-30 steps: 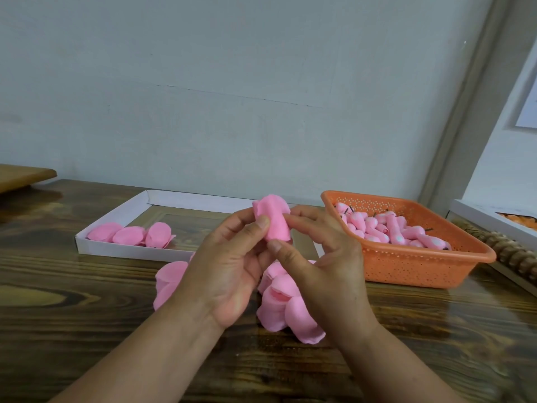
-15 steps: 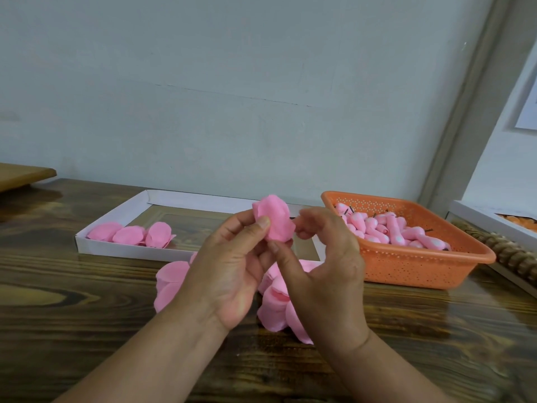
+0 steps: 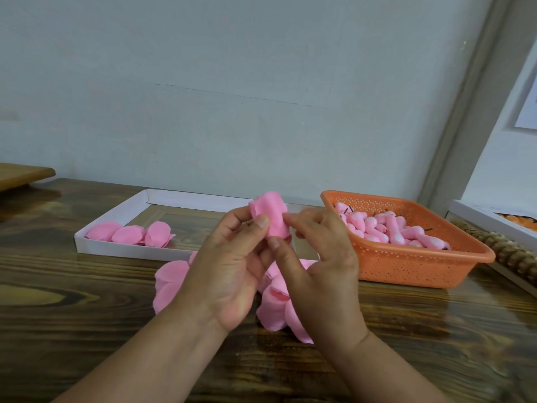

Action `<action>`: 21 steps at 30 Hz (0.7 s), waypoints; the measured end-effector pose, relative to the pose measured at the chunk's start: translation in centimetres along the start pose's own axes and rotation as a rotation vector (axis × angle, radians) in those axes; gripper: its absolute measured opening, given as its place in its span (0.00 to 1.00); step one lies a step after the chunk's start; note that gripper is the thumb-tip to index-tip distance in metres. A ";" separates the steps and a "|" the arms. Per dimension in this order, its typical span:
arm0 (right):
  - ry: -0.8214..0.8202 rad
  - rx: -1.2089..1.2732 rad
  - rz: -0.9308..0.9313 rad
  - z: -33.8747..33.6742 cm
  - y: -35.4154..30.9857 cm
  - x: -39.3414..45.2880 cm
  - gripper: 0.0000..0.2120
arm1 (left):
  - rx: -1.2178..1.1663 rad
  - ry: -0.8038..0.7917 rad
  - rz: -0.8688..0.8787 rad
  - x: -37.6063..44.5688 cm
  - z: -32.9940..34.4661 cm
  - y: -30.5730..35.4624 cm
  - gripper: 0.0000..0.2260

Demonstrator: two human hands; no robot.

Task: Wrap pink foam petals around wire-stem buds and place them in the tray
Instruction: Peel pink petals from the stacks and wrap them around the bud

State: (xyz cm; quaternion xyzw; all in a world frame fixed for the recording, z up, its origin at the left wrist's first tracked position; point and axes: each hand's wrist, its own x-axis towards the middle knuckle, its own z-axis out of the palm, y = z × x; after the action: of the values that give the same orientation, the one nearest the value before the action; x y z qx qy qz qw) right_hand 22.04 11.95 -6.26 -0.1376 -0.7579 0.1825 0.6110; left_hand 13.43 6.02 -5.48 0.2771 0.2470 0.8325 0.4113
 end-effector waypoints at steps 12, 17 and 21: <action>-0.293 0.125 0.165 -1.0 0.1 0.9 0.17 | 0.095 -0.044 0.022 -0.2 0.0 0.0 0.07; -0.306 0.155 0.157 -1.8 0.4 1.3 0.15 | 0.090 -0.046 0.023 -0.2 0.0 0.0 0.08; -0.208 0.100 0.106 -1.4 0.3 0.8 0.14 | 0.098 -0.043 0.023 -0.3 0.2 0.1 0.11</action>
State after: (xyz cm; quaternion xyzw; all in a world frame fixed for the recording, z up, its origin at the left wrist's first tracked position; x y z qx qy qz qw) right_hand 23.25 12.69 -5.38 -0.1272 -0.7987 0.2657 0.5247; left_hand 13.64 5.75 -5.38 0.3175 0.2754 0.8179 0.3929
